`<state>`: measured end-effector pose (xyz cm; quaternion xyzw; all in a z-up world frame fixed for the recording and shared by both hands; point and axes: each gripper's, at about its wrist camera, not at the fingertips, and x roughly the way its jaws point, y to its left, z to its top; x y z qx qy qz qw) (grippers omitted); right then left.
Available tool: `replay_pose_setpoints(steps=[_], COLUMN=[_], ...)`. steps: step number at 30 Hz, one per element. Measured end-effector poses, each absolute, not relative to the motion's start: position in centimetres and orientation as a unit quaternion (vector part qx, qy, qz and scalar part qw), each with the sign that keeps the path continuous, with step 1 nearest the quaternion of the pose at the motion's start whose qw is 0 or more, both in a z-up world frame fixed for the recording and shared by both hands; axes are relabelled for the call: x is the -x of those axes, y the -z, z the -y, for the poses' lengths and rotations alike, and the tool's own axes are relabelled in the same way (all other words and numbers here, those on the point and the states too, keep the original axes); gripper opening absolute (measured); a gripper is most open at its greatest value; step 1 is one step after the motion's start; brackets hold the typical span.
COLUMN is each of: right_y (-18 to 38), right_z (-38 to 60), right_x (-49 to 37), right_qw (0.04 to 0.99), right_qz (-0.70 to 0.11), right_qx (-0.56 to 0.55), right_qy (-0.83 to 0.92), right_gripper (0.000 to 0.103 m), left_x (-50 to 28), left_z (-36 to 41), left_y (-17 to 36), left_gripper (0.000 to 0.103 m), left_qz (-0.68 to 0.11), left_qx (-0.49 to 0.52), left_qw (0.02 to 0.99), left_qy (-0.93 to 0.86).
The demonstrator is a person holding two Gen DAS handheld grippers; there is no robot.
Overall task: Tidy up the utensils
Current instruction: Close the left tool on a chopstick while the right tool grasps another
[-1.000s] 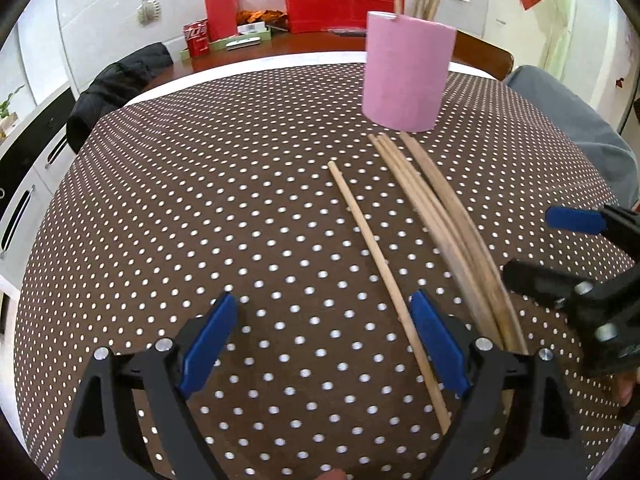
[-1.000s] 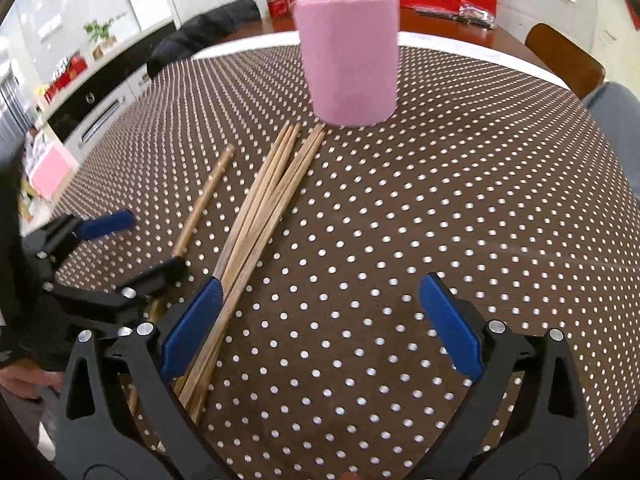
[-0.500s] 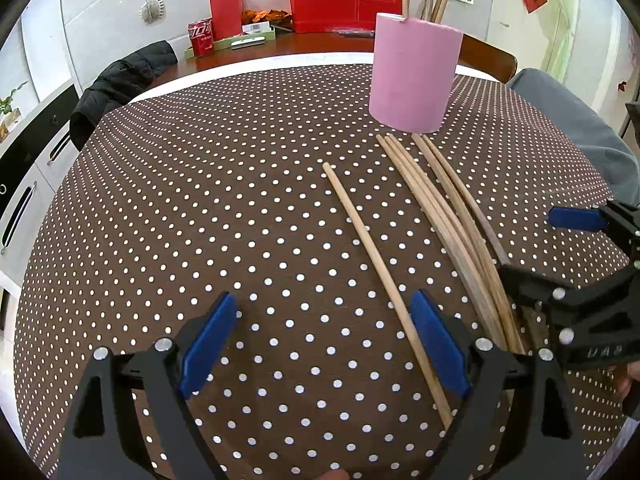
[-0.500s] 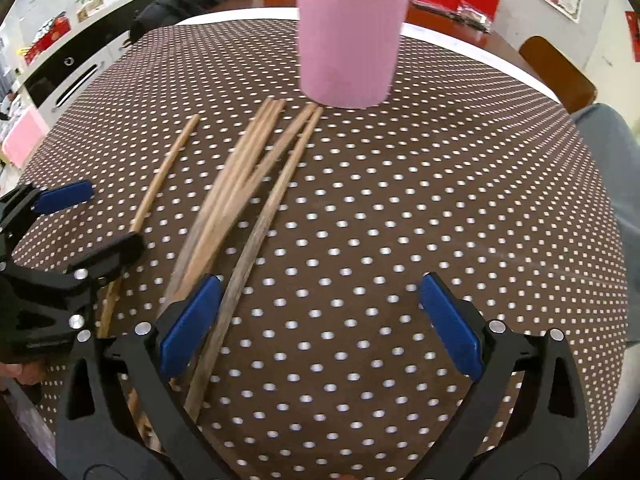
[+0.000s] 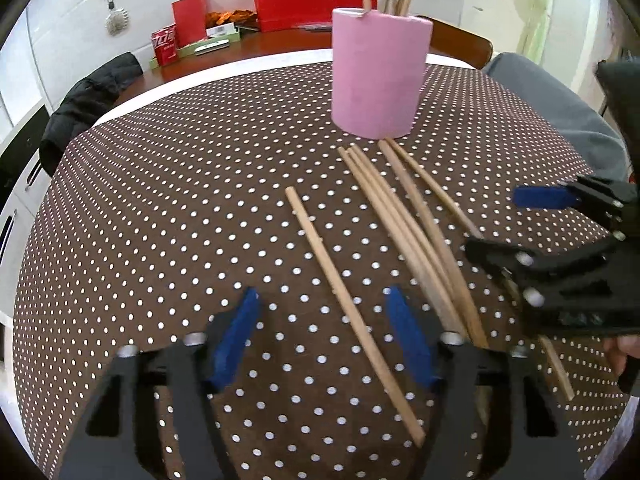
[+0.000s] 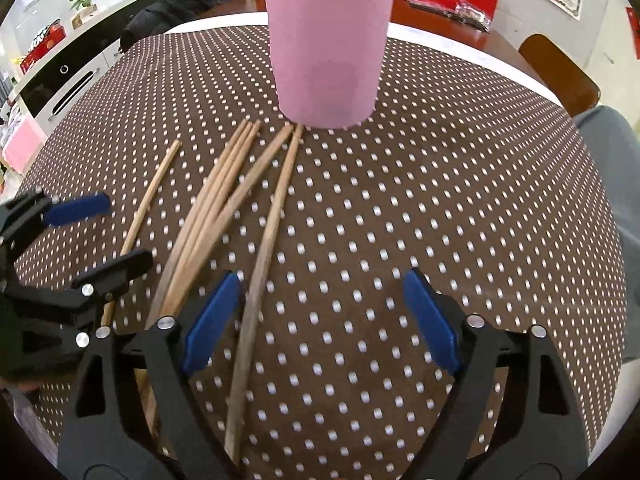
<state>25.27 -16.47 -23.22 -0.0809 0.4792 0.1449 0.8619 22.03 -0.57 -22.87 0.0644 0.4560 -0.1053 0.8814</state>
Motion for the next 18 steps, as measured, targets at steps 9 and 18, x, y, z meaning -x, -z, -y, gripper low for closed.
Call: replay_pose_setpoints(steps=[9,18], right_y=[22.8,22.8], right_z=[15.0,16.9], right_x=[-27.2,-25.4], right_qw=[0.863,0.862], right_qz=[-0.469,-0.475], right_qx=[0.097,0.090], right_qy=[-0.160,-0.152], right_gripper=[0.021,0.018], left_x=[-21.7,-21.7], left_z=[0.4,1.1], left_y=[22.5,22.6], left_gripper=[0.005,0.021], left_qz=[-0.466,-0.466], left_qx=[-0.051,-0.074], left_qw=[0.873,0.871], left_qy=[0.130,0.137])
